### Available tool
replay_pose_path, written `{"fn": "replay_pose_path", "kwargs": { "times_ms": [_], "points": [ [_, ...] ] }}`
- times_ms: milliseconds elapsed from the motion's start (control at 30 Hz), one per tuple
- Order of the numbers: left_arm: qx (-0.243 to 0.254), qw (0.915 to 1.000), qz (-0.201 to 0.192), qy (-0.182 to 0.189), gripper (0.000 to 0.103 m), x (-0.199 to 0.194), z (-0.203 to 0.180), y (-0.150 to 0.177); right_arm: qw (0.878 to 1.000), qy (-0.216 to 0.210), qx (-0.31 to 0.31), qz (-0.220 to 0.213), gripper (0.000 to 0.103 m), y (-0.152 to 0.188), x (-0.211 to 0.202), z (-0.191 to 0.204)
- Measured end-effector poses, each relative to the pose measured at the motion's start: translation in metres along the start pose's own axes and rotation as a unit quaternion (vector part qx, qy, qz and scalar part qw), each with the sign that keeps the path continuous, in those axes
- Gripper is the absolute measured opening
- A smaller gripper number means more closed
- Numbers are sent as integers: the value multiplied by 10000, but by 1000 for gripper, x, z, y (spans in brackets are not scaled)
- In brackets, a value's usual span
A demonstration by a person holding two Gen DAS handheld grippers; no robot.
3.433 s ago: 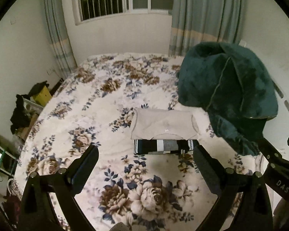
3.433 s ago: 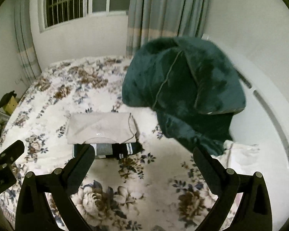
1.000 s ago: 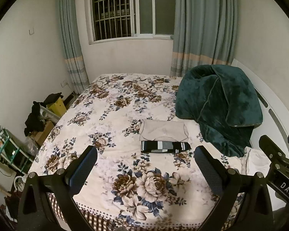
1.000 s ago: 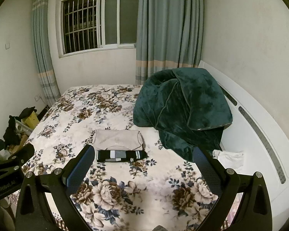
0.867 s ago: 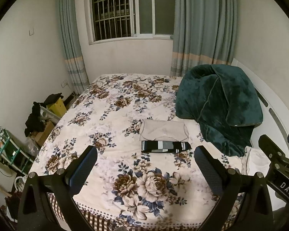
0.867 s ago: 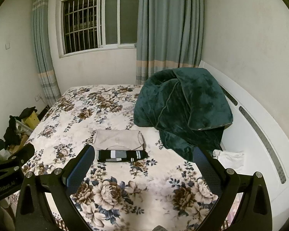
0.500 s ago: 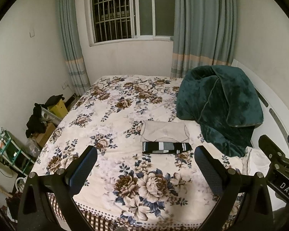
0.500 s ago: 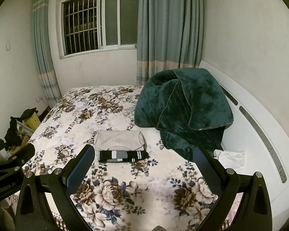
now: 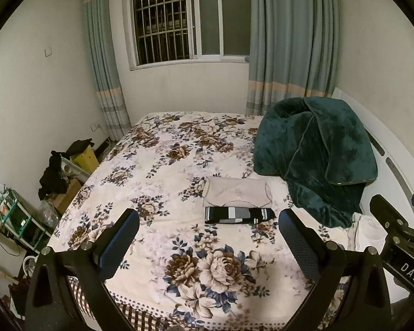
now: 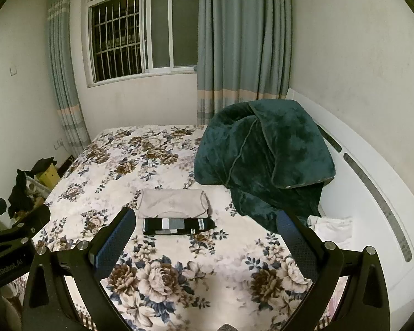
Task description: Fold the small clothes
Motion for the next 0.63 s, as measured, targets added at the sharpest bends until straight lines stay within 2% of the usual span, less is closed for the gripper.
{"fn": "replay_pose_path", "kwargs": {
  "times_ms": [633],
  "points": [
    [-129,9999,-61,-26,103,-3,-1,0,10000,35,31,-22,103,1,-3,-2]
  ]
}}
Point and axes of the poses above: each gripper's, at about its wrist camera, not at the fingertips, and x roughly the way its jaws point, z to its left, y to its underside, the point moved 9 cm from there along x, roughly the way its jaws point, and after that the axes turned 2 degrees about -y, right-handed, at the moved point
